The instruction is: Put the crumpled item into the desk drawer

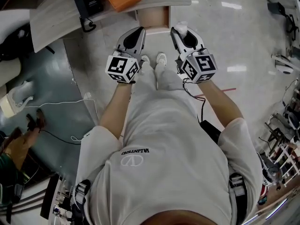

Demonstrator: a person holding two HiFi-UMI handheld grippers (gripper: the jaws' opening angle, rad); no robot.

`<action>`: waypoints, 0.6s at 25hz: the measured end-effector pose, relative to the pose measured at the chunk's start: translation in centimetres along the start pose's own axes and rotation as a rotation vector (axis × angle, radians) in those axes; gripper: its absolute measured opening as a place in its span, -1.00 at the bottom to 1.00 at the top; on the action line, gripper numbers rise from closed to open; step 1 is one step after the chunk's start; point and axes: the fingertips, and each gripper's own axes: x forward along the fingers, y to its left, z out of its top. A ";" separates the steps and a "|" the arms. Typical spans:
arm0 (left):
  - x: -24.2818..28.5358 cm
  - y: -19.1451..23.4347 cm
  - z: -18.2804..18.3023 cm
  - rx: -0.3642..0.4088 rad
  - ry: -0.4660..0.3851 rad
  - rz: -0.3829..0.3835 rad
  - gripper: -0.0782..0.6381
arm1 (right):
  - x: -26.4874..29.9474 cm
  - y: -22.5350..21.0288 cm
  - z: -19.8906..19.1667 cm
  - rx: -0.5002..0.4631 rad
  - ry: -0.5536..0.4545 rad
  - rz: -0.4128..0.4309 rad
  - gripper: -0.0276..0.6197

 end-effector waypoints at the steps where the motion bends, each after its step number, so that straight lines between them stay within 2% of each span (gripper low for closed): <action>1: 0.4 0.2 -0.5 -0.003 0.006 0.005 -0.79 | 0.4 -0.4 -0.5 0.000 0.007 0.002 -0.56; 10: 4.2 2.8 -6.1 -0.007 0.078 0.060 -0.79 | 4.3 -4.6 -6.4 0.035 0.074 -0.014 -0.57; 15: 6.2 3.5 -10.1 -0.047 0.116 0.082 -0.79 | 6.0 -5.9 -9.7 0.070 0.115 0.005 -0.56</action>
